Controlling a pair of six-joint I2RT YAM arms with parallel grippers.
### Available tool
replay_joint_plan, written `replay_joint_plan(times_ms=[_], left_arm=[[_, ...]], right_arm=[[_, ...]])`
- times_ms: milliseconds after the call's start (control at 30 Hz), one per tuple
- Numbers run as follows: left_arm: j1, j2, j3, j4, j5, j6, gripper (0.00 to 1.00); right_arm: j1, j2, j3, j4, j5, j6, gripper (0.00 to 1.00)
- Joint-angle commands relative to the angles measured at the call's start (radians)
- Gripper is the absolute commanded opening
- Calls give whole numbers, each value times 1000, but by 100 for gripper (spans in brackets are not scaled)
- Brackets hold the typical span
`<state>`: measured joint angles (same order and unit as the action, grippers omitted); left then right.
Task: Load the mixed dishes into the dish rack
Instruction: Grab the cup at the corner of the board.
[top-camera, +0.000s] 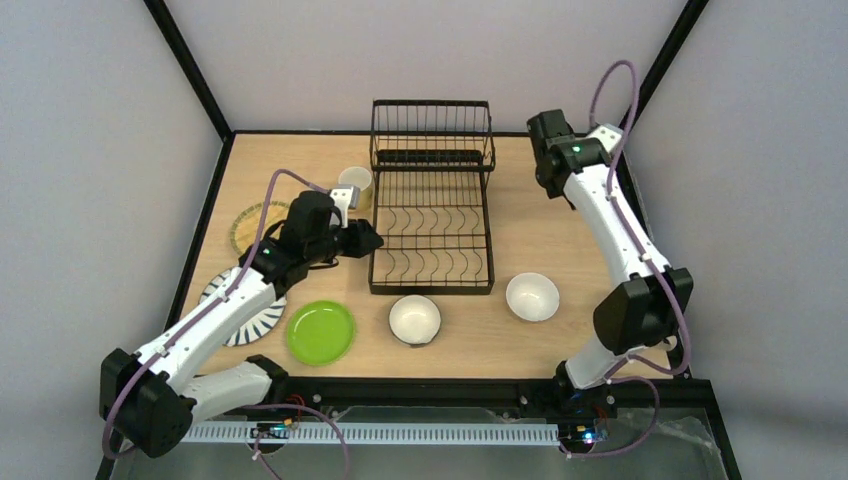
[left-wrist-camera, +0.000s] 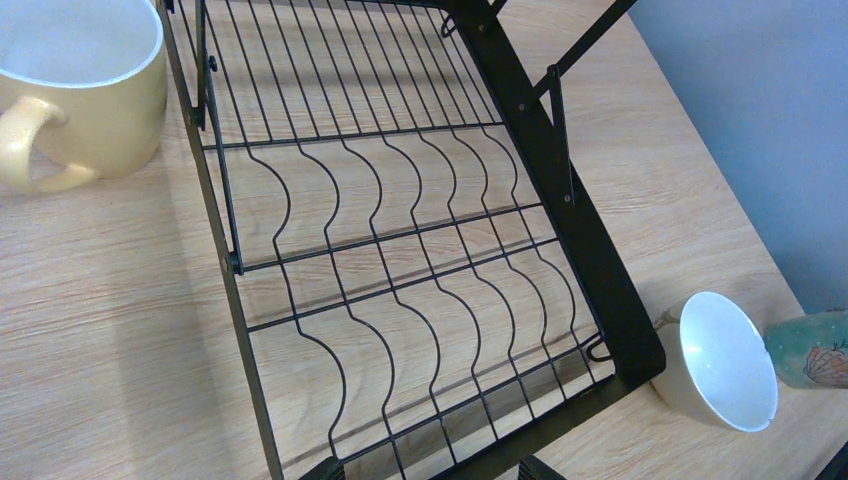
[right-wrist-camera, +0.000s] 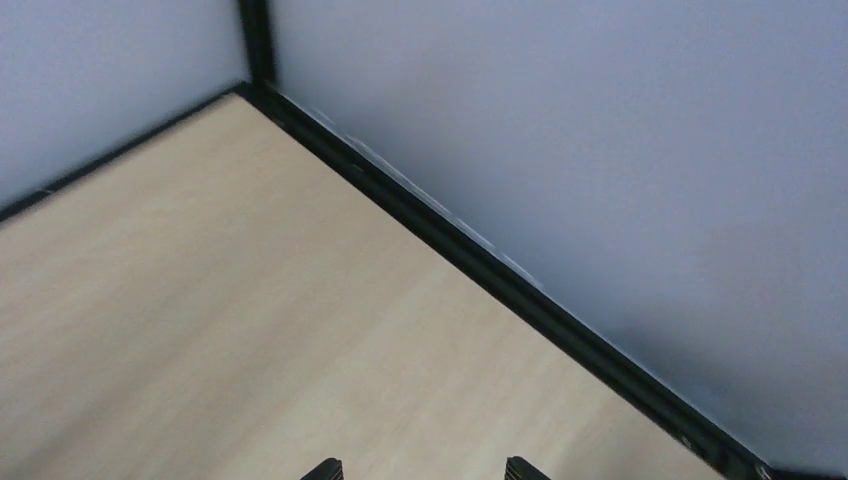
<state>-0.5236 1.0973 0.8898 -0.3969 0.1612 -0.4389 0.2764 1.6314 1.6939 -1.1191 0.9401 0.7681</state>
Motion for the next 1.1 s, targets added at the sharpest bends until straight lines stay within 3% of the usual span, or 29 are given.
replay_joint_plan(times_ms=[0, 133, 400, 1067], left_arm=[[-6, 7, -10, -9, 5, 9, 99], [-8, -3, -14, -12, 10, 8, 99], [-14, -10, 0, -16, 19, 7, 99], [-17, -6, -7, -17, 44, 18, 99]], right_arm=[[-68, -118, -121, -227, -36, 288, 91], [-164, -251, -297, -214, -102, 379, 90], [-299, -361, -443, -205, -189, 404, 90], [-307, -486, -596, -138, -231, 418, 91]])
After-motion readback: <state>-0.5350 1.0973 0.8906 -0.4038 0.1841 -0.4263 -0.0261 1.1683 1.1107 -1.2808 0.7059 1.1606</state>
